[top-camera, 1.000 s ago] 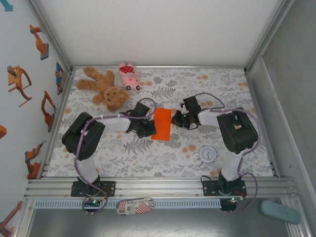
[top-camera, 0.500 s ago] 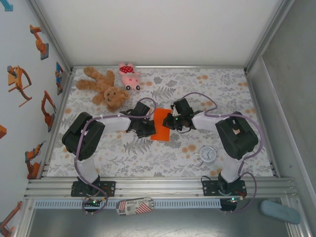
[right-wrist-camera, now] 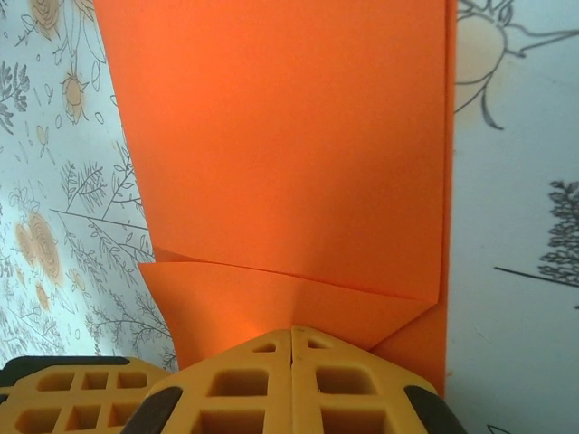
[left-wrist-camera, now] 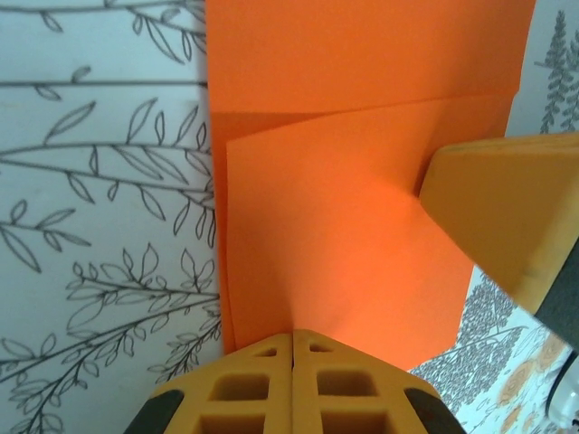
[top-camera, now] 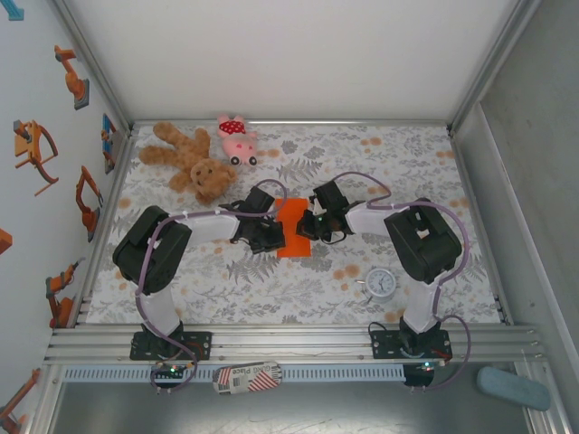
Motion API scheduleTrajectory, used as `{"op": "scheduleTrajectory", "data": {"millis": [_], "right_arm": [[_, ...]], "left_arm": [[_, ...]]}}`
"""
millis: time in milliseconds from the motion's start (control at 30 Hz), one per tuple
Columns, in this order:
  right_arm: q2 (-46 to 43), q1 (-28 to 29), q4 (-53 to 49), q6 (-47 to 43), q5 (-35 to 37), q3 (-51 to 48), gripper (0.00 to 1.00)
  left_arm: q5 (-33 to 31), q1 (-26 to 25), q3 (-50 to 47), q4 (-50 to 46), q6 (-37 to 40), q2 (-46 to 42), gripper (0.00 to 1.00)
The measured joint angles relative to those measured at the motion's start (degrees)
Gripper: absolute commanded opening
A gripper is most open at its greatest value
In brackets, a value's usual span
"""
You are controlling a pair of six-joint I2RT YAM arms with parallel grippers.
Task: Fold a paper plane with a square sheet of paper (pick it up from the middle)
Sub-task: Fold the triangle a second time at the center of the table.
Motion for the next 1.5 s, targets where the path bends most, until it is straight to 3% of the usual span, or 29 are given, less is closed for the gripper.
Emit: {"op": "scheduleTrajectory", "data": {"millis": [333,467,667,900,933,967,1300,1500], "right_arm": [[0.28,0.00,-1.73,-1.05,-0.02,1.14,0.00],[-0.79,-0.02,-3.56,-1.64,0.44,1.20,0.00],[-7.96,-0.02,-4.59,0.17,2.27,0.74,0.17],[-13.05,-0.07,0.20,7.48,5.05,-5.22,0.36],[-13.00,-0.09,0.52,8.48,5.25,-6.21,0.45],[-12.96,-0.13,0.63,9.31,5.33,-6.95,0.46],[-10.73,-0.20,5.60,14.47,4.81,-8.15,0.38],[-9.14,-0.17,6.25,16.00,4.79,-8.15,0.39]], "left_arm": [[-0.26,-1.14,-5.05,-2.75,2.60,-5.44,0.07],[-1.53,-0.55,-5.05,-4.90,3.19,-9.46,0.12],[-3.56,1.55,-4.35,-1.84,1.84,-13.68,0.25],[-2.60,1.66,-0.44,3.52,-0.13,-8.28,0.27],[-2.62,1.66,0.02,3.98,-0.33,-7.56,0.27],[-2.62,1.66,0.31,4.33,-0.48,-7.06,0.27],[-2.29,3.26,1.57,7.52,-3.10,-0.52,0.24],[-2.43,3.85,1.57,7.76,-4.52,1.55,0.24]]}}
